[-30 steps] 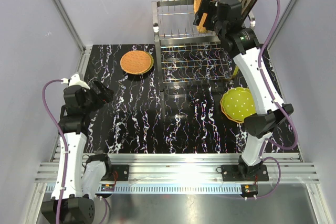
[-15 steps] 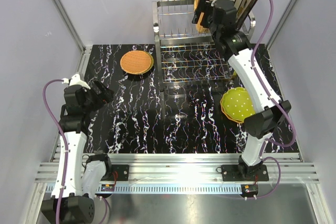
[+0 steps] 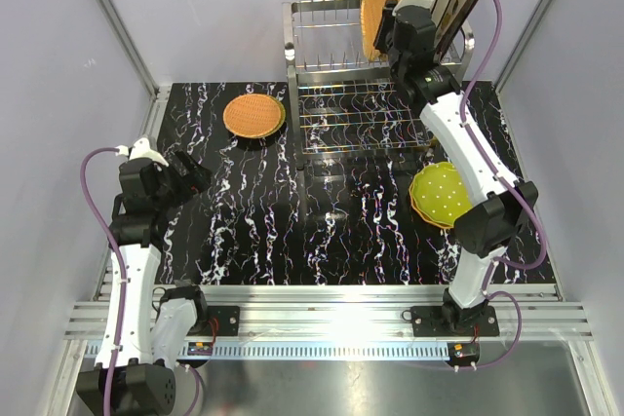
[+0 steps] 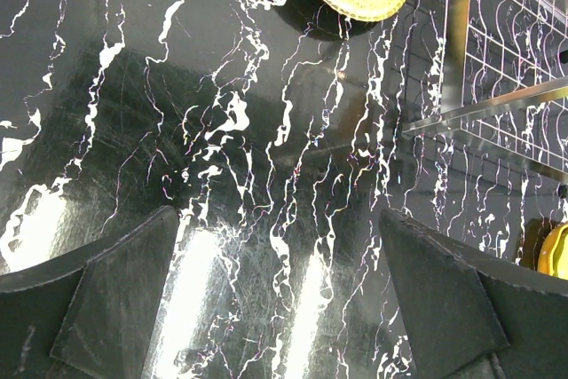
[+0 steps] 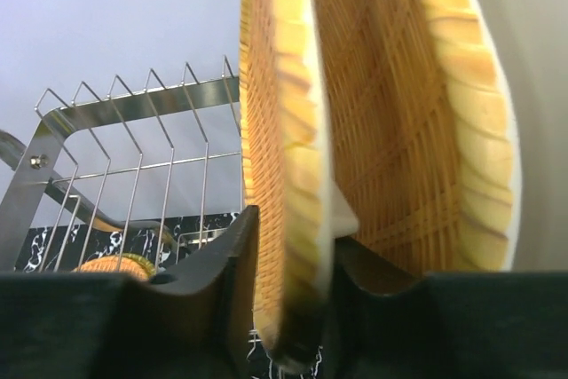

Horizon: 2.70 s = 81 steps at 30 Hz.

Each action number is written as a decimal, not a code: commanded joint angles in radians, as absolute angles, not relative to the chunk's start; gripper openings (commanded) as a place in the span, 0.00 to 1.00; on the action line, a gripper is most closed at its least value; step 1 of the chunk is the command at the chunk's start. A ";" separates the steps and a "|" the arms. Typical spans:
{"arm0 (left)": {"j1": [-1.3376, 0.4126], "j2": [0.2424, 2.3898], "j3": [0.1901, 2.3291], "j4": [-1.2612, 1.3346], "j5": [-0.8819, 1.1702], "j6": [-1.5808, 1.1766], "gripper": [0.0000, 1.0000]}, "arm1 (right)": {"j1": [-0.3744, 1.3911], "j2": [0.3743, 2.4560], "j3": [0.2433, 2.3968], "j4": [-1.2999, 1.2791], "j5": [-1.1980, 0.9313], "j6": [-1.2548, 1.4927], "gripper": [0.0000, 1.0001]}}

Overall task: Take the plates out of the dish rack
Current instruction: Grab a plate with the right arm, then pass the plate from the right arm to the left

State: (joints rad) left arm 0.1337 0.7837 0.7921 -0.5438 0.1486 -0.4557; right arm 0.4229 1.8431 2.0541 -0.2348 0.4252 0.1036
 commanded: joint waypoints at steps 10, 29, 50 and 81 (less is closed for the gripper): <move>0.143 0.788 0.850 -0.526 0.141 -0.445 0.99 | 0.405 1.740 1.965 -0.042 0.404 0.038 0.20; 0.140 0.765 0.873 -0.551 0.149 -0.445 0.99 | 0.405 1.738 2.060 0.107 0.341 -0.029 0.00; 0.141 0.710 0.825 -0.351 0.402 -0.463 0.99 | 0.403 1.732 2.238 -0.029 0.238 0.101 0.00; 0.106 0.693 0.802 0.038 0.885 -0.713 0.99 | 0.402 1.451 2.018 -0.264 -0.570 0.486 0.00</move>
